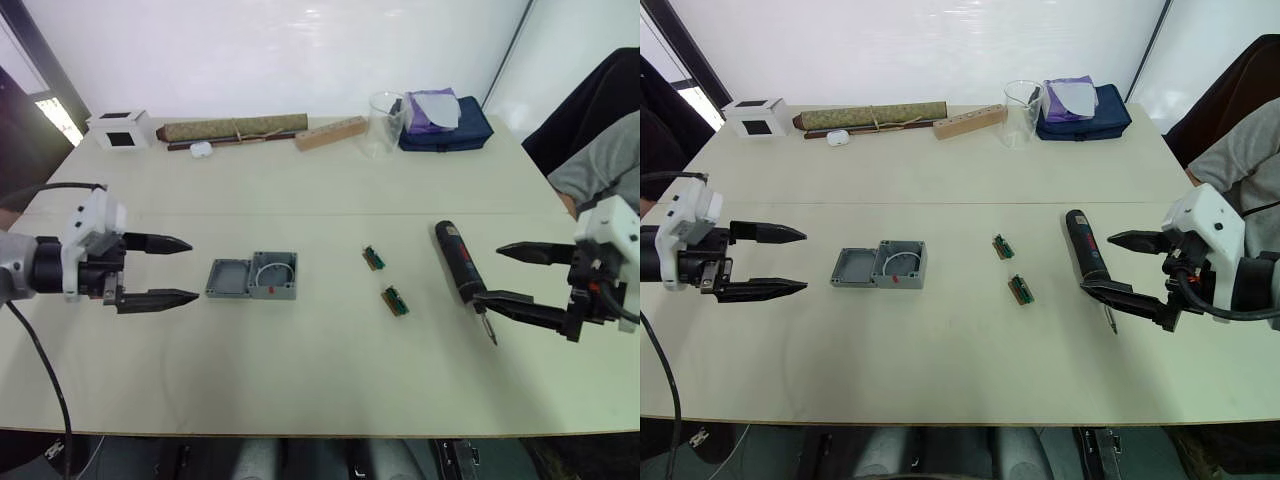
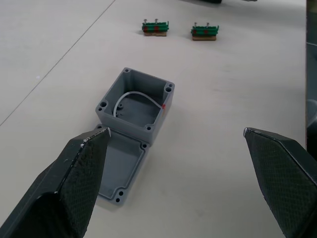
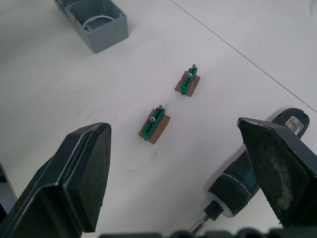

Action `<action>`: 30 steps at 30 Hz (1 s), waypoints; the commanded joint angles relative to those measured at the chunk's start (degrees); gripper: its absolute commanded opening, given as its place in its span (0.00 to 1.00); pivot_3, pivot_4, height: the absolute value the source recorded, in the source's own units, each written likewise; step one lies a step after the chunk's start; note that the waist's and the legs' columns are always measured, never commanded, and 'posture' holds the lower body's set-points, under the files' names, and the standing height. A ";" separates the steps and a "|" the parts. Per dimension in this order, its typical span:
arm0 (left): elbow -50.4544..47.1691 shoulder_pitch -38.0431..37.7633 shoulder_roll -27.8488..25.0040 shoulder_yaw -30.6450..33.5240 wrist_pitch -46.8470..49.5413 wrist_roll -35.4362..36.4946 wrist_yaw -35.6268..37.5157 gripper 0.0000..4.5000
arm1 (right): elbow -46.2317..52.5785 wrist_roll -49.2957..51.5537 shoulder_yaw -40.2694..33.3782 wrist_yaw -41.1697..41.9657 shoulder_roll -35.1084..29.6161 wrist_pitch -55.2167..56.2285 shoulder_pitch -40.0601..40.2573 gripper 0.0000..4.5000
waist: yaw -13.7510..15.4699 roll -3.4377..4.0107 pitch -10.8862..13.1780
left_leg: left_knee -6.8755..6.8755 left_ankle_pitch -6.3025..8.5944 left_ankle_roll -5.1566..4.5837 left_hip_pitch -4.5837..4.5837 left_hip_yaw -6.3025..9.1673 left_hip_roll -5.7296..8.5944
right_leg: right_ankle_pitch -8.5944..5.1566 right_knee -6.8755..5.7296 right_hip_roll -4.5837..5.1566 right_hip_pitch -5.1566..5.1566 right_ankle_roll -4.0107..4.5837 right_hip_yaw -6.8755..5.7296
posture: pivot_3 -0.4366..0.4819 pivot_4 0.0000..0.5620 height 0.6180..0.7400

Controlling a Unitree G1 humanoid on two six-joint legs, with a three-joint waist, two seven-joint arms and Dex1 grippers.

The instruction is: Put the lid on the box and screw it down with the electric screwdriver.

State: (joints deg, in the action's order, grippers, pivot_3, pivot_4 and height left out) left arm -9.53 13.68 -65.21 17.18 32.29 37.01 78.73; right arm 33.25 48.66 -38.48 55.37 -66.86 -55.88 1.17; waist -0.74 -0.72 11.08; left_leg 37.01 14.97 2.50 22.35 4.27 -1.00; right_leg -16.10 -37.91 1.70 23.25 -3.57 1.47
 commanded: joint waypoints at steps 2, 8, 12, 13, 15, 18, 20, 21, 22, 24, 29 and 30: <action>-1.82 -0.32 -0.63 2.46 0.01 1.27 0.40 0.99 | 0.43 0.12 -0.14 0.54 -1.43 0.58 -1.23 1.00 | -0.02 0.01 0.01 | 0.00 0.00 0.00 0.00 0.00 0.00 | 0.00 0.00 0.00 0.01 0.00 0.00 | 0.48 0.27 0.97; -1.69 0.28 -0.74 1.94 -0.44 1.51 0.80 0.99 | 0.97 0.81 0.07 0.00 -1.36 -0.35 -1.85 1.00 | -0.11 0.02 0.02 | -0.01 0.00 0.00 0.00 -0.01 -0.01 | 0.00 0.00 -0.01 0.03 0.00 0.00 | 0.48 0.27 0.97; -0.99 1.02 -0.98 1.19 -1.00 1.05 1.61 0.99 | 1.73 1.47 0.45 -1.14 -0.83 -1.27 -2.61 1.00 | -0.06 0.02 0.02 | -0.01 0.00 0.00 0.01 -0.02 -0.01 | 0.00 0.00 -0.01 0.03 0.00 0.00 | 0.48 0.27 0.97; -0.78 1.27 -0.96 1.00 -1.10 0.92 1.74 0.99 | 1.78 1.60 0.64 -1.43 -0.76 -1.40 -2.87 1.00 | -0.06 0.02 0.02 | -0.01 0.00 0.00 0.01 -0.02 -0.01 | 0.00 0.00 -0.01 0.03 0.00 0.01 | 0.48 0.27 0.97; -0.21 1.95 -0.96 0.41 -1.63 0.46 2.15 0.99 | 1.88 1.79 1.09 -2.02 -0.69 -1.49 -3.30 1.00 | -0.06 0.02 0.02 | -0.01 0.00 0.00 0.01 -0.02 -0.01 | 0.00 0.00 -0.01 0.04 0.00 0.01 | 0.48 0.27 0.97; 0.79 3.28 -1.04 -0.97 -2.30 -0.52 2.62 0.99 | 2.25 2.15 1.35 -2.99 -0.43 -1.65 -3.61 1.00 | -0.06 0.01 0.03 | -0.01 0.00 0.00 0.01 -0.02 -0.01 | 0.00 0.00 -0.02 0.04 0.00 0.01 | 0.48 0.27 0.97; 1.34 4.48 -0.63 -1.96 -2.37 -0.82 2.83 0.99 | 2.28 2.39 1.58 -3.53 -0.28 -1.76 -3.90 1.00 | -0.06 0.02 0.03 | -0.01 0.00 0.00 0.02 -0.03 -0.01 | 0.00 0.00 -0.01 0.05 0.00 0.01 | 0.48 0.27 0.97; 1.56 5.37 -0.35 -2.86 -2.66 -1.20 2.77 0.99 | 2.42 2.55 1.75 -3.96 -0.19 -1.83 -4.01 1.00 | -0.05 0.02 0.03 | -0.01 0.00 0.00 0.02 -0.04 -0.01 | 0.00 0.00 -0.01 0.05 0.00 0.01 | 0.48 0.27 0.97; 1.81 6.50 0.10 -4.06 -3.32 -1.77 2.76 0.99 | 2.76 2.70 1.88 -4.43 -0.02 -1.93 -4.02 1.00 | -0.06 0.01 0.03 | -0.01 0.00 0.00 0.02 -0.04 -0.01 | 0.00 0.00 -0.01 0.05 -0.01 0.02 | 0.48 0.27 0.97; 2.68 8.94 1.15 -6.87 -5.06 -3.15 3.48 0.99 | 3.22 2.90 2.66 -5.56 0.09 -2.36 -4.32 1.00 | -0.04 0.01 0.03 | -0.01 0.00 0.00 0.02 -0.04 -0.01 | 0.01 -0.01 -0.02 0.05 -0.01 0.02 | 0.48 0.27 0.97; 5.38 16.47 5.59 -16.94 -10.16 -8.03 8.21 0.99 | 4.54 4.58 6.42 -9.98 1.08 -3.70 -7.06 1.00 | 0.03 0.01 0.03 | 0.01 0.00 0.00 0.05 -0.04 0.01 | 0.03 -0.01 -0.03 0.05 -0.03 0.02 | 0.48 0.27 0.97; 6.33 18.20 6.95 -19.25 -11.55 -9.46 9.26 0.99 | 4.97 5.05 7.50 -11.11 1.60 -3.88 -7.85 1.00 | 0.02 0.01 0.03 | 0.02 0.00 0.00 0.05 -0.05 0.01 | 0.03 -0.01 -0.03 0.06 -0.03 0.02 | 0.48 0.27 0.97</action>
State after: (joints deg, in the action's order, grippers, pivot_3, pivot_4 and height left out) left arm -4.00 29.61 -59.06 0.39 23.51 29.75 85.98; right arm 36.42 52.33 -31.37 46.08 -65.88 -59.66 -5.05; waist -0.72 -0.71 11.11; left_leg 37.03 14.97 2.49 22.42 4.22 -0.99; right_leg -16.06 -37.92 1.67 23.31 -3.61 1.50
